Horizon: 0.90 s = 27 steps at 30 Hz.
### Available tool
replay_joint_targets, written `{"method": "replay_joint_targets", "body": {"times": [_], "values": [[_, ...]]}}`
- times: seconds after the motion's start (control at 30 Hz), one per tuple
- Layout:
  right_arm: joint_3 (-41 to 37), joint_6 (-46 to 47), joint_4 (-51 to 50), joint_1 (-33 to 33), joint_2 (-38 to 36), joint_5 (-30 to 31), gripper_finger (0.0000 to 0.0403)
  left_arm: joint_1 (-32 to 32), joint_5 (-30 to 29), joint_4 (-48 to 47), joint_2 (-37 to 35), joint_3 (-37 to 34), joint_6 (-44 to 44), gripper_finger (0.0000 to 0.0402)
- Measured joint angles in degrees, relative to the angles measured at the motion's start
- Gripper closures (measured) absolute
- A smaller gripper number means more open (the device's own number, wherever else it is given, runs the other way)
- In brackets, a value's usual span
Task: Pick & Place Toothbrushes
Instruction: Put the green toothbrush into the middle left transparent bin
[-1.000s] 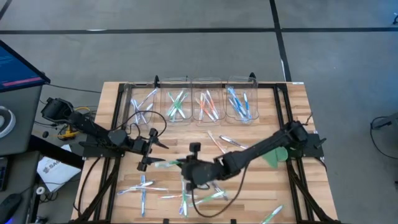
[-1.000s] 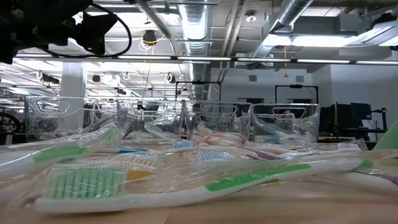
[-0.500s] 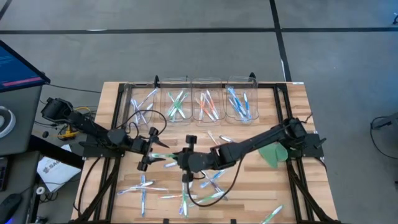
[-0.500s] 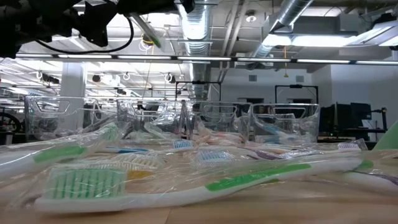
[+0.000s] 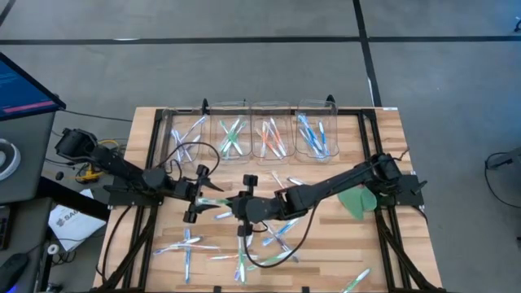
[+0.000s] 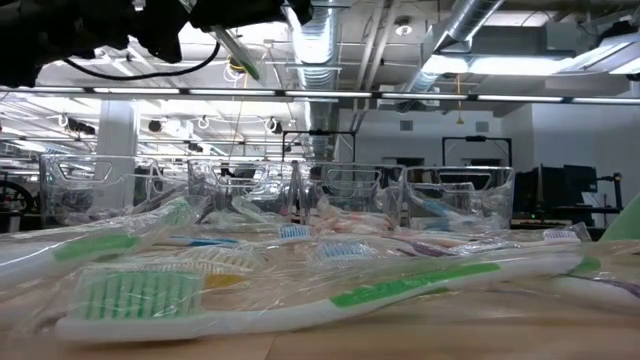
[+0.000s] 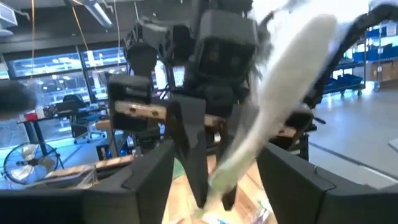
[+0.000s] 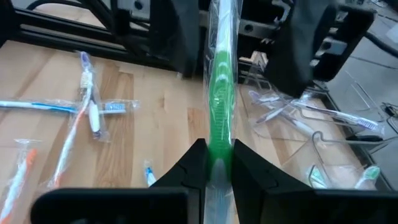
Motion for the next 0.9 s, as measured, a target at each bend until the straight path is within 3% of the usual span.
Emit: {"method": "replay_joint_targets", "body": {"times": [0.13,0.37,0.63,0.9], "values": [[0.0,0.47,-0.11,0.0,0.02,0.02,0.0363,0.0,-2.17,0.0,2.71,0.61,0.03,0.0232],[0.09,3.9,-2.02,-0.64,0.02,0.34,0.0343,-0.01,-5.11,-0.22,4.15,2.7,0.25,0.0369],[0.09,8.48,-6.95,-0.98,0.03,0.4,0.0323,0.0,-5.09,-1.03,4.1,2.79,0.24,0.037],[0.07,14.73,-14.87,-0.92,0.11,7.49,0.021,0.04,-5.64,-1.14,4.08,2.85,0.22,0.037]]}}
